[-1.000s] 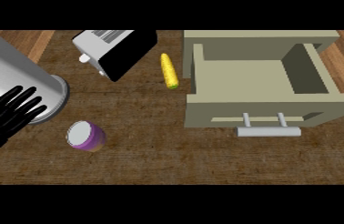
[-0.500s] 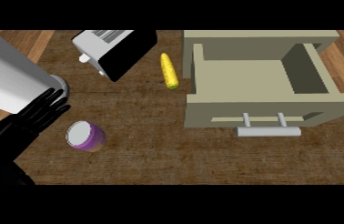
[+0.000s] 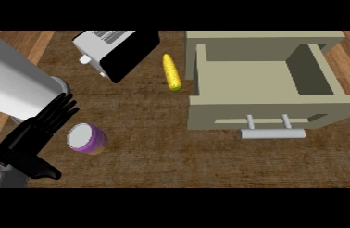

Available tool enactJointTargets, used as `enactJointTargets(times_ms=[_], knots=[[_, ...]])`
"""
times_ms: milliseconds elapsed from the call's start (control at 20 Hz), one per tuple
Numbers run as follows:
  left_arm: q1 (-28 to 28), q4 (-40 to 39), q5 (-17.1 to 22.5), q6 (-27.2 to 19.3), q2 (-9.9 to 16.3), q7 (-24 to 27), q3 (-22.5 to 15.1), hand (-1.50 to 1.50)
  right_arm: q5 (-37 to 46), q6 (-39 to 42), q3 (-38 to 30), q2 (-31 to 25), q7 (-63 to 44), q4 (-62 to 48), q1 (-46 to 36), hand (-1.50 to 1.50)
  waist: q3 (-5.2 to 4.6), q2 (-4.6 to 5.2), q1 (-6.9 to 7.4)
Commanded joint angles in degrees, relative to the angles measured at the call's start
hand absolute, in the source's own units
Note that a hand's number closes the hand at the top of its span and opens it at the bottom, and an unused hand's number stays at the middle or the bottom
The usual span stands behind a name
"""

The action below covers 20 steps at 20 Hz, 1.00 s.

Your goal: Pick up the can, place it into the drawer and close the drawer

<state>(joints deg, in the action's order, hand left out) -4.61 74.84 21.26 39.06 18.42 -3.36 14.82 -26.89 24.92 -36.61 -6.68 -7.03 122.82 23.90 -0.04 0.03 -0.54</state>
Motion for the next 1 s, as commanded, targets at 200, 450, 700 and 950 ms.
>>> enactJointTargets(times_ms=[200, 450, 700, 950], knots=[[-3.45, -10.47, -5.67, 0.33, 1.56, 7.47, 1.99, -1.50, -1.19, 3.92, -3.20, 1.50, 0.23, -0.83, 0.55, -1.50, 0.04, -0.07, 0.14], [-3.05, -23.87, -15.25, 2.19, 2.63, 23.33, 1.13, -1.50, 1.97, 2.79, -1.60, 2.44, -0.47, -0.20, -2.29, -1.50, -0.01, 0.05, 0.08], [-8.90, -34.40, -20.17, 0.51, 2.65, 28.58, -0.76, -1.50, -3.44, 4.77, -3.63, 3.88, -4.64, 7.44, 3.30, -1.50, -0.05, 0.05, -0.48], [-14.56, -47.92, -22.62, 2.28, 5.07, 35.79, -0.48, -1.50, -0.66, 5.20, -2.89, 4.93, -3.52, 4.48, 0.26, -1.50, -0.07, 0.20, -0.59]])
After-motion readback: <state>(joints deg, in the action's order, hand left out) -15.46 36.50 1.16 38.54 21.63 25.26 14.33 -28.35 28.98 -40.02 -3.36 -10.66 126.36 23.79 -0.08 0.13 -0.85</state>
